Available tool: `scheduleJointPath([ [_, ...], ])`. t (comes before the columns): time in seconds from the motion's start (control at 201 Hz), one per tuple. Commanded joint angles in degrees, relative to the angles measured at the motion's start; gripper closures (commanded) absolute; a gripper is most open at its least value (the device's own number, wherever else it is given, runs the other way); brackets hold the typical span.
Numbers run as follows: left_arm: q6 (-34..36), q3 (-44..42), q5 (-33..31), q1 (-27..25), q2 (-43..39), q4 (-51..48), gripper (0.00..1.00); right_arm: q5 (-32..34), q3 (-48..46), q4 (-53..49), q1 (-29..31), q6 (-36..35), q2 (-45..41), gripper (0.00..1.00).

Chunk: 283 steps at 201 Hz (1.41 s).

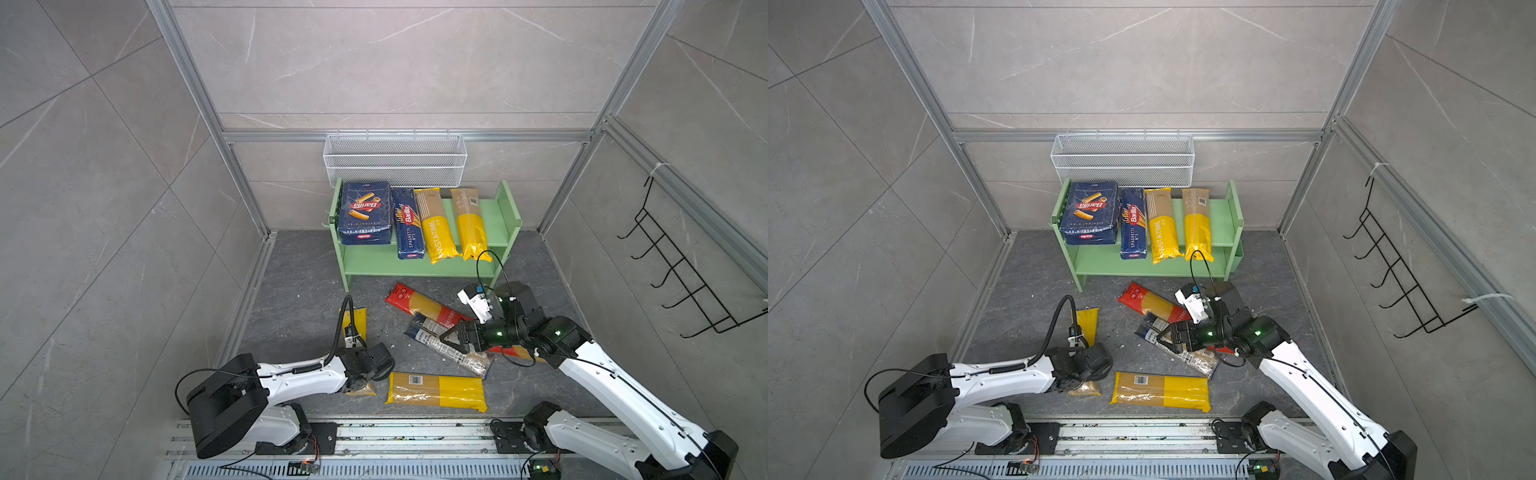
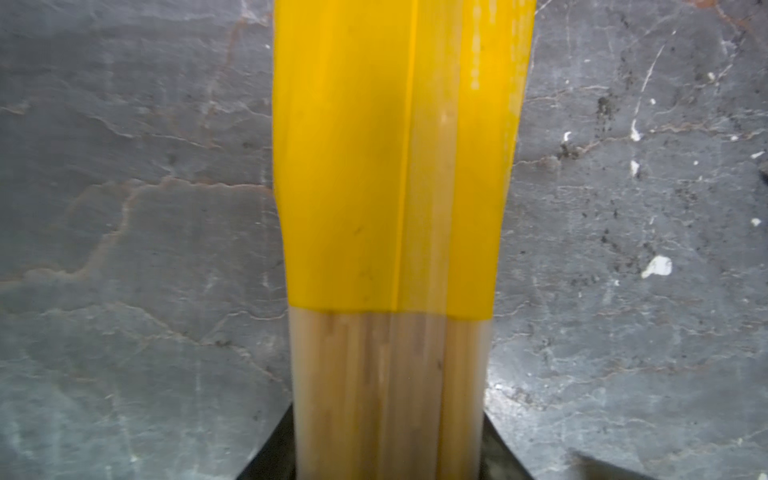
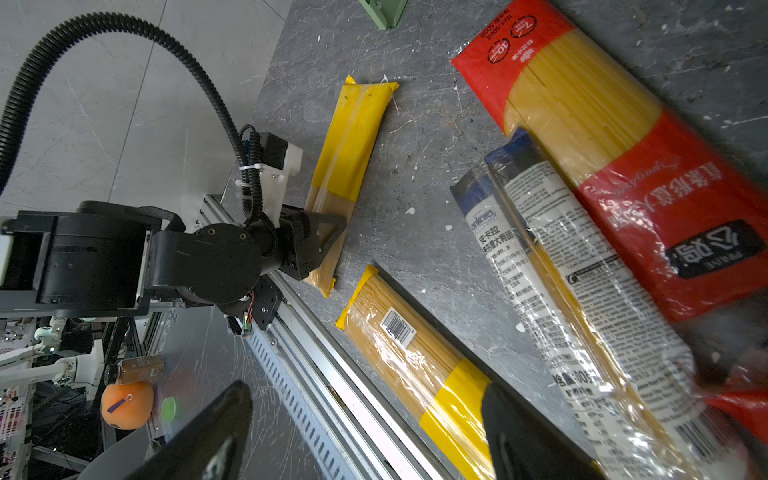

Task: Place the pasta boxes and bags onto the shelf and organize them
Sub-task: 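Lift the yellow bag upright and carry it toward the shelf's lower tier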

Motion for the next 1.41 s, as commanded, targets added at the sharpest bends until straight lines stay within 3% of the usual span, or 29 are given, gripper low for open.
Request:
scheduleJointPath([
  [0.0, 3.24, 0.52, -7.50, -0.94, -3.68, -0.20, 1.00, 0.47, 2.24, -0.48, 0.38, -0.69, -0.04, 0.11],
  [0.423, 12.52, 1.95, -10.68, -2.08, -13.59, -0.41, 1.00, 0.27, 3.43, -0.04, 0.38, -1.00, 0.40, 0.11],
  [0.901, 21.69, 10.78, -13.58, -1.59, -11.46, 1.08, 1.00, -0.20, 4.22, -0.55, 0.38, -1.09, -0.44, 0.11],
  [1.404, 34.60, 13.58, -4.21, 10.68, -12.14, 10.46, 1.00, 1.26, 6.07, -2.02, 0.34, -2.09, 0.02, 0.12],
])
